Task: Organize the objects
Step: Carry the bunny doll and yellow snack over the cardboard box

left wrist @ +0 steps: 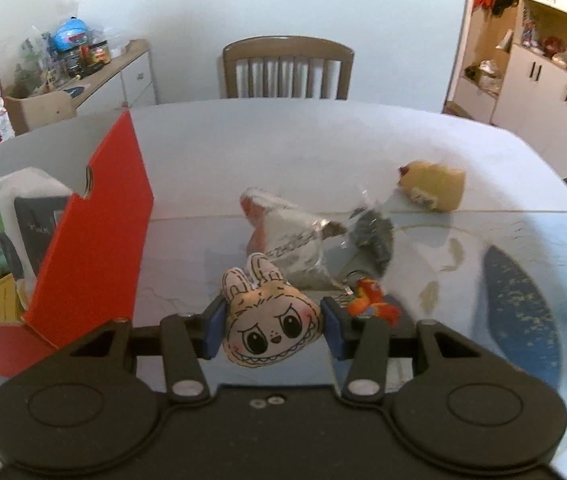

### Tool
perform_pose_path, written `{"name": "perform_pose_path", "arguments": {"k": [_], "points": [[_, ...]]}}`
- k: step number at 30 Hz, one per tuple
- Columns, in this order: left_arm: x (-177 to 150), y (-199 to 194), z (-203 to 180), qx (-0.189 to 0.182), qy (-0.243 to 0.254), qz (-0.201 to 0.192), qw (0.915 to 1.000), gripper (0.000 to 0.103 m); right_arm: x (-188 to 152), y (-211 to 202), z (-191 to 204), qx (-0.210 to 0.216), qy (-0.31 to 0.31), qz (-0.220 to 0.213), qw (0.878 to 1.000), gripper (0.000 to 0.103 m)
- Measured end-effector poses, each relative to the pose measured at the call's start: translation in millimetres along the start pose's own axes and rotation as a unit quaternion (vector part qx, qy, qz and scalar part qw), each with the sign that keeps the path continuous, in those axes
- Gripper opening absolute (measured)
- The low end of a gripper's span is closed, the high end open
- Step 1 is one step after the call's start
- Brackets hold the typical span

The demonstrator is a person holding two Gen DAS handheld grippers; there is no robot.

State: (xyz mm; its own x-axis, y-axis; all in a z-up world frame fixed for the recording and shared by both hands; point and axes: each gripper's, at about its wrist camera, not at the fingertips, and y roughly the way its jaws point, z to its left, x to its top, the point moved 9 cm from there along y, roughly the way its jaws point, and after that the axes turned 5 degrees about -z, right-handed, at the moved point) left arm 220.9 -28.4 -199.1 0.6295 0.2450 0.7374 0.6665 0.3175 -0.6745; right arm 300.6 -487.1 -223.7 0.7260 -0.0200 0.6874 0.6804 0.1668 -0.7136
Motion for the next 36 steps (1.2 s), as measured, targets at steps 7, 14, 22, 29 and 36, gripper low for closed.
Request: {"name": "perform_pose_path", "arguments": {"k": [7, 14, 22, 29, 36], "points": [[20.8, -24.4, 0.4, -0.041, -0.013, -0.006, 0.999, 0.048, 17.5, -34.5, 58.3, 0.062, -0.027, -0.013, 0.998, 0.02], [45.0, -50.2, 12.3, -0.058, -0.004, -0.03, 0.9979, 0.048, 36.1, -68.6, 123.5, 0.121, -0.06, -0.026, 0.991, 0.02], [61.7, -74.5, 42.1, -0.064, -0.013, -0.04, 0.9971, 0.048, 49.2, -101.7, 195.8, 0.176, -0.099, -0.037, 0.979, 0.02], [71.3, -92.1, 74.6, -0.067, -0.021, -0.044, 0.9966, 0.048, 50.4, -118.8, 254.7, 0.206, -0.129, -0.04, 0.969, 0.02], [77.2, -101.1, 113.0, -0.063, -0.026, -0.046, 0.9966, 0.048, 46.8, -129.3, 310.0, 0.231, -0.158, -0.043, 0.959, 0.02]]}}
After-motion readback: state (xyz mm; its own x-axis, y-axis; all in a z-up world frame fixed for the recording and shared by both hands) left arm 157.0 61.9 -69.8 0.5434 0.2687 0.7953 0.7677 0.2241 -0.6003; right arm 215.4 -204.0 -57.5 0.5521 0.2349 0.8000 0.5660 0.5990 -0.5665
